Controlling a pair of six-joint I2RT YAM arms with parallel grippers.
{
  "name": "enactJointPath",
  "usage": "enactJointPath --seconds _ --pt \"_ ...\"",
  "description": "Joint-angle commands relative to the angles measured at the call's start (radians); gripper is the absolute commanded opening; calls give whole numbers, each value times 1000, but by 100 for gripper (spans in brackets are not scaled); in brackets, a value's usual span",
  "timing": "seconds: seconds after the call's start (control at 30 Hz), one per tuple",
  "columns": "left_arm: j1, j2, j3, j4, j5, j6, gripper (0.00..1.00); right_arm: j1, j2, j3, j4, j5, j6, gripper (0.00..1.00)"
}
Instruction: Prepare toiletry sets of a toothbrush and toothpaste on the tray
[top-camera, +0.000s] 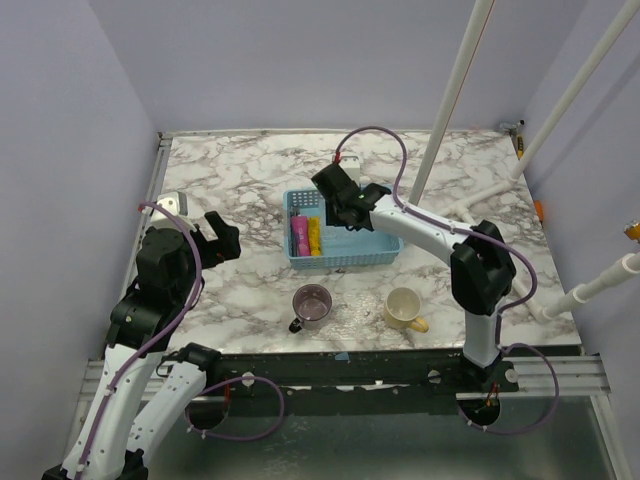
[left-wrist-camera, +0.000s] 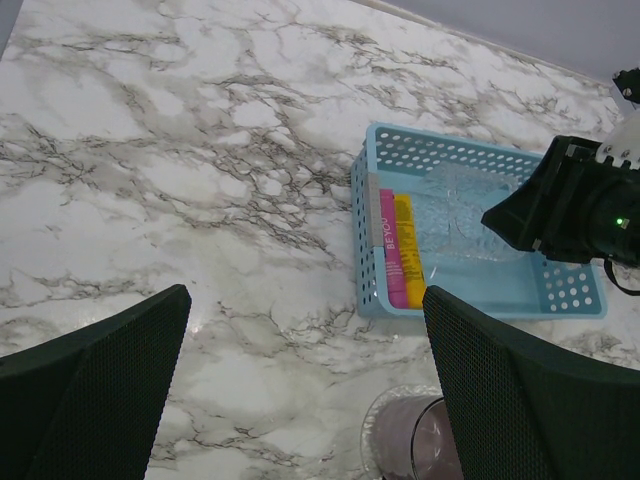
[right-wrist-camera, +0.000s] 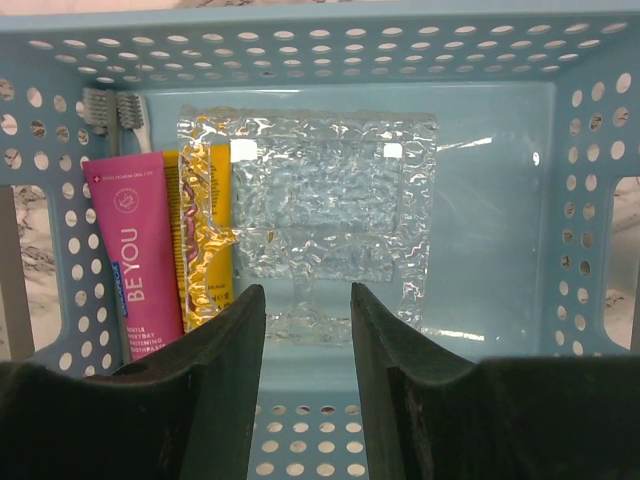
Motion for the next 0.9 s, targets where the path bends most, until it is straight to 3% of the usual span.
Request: enactJointPath --seconds 0.0,0.6,0.87 --pt "-3 0 -2 14 22 12 98 -15 32 28 30 -24 22 43" --pt "-3 2 -2 14 29 11 98 -24 96 28 59 -44 47 42" --pt "-3 5 -2 15 31 12 98 -30 108 21 59 -46 45 23"
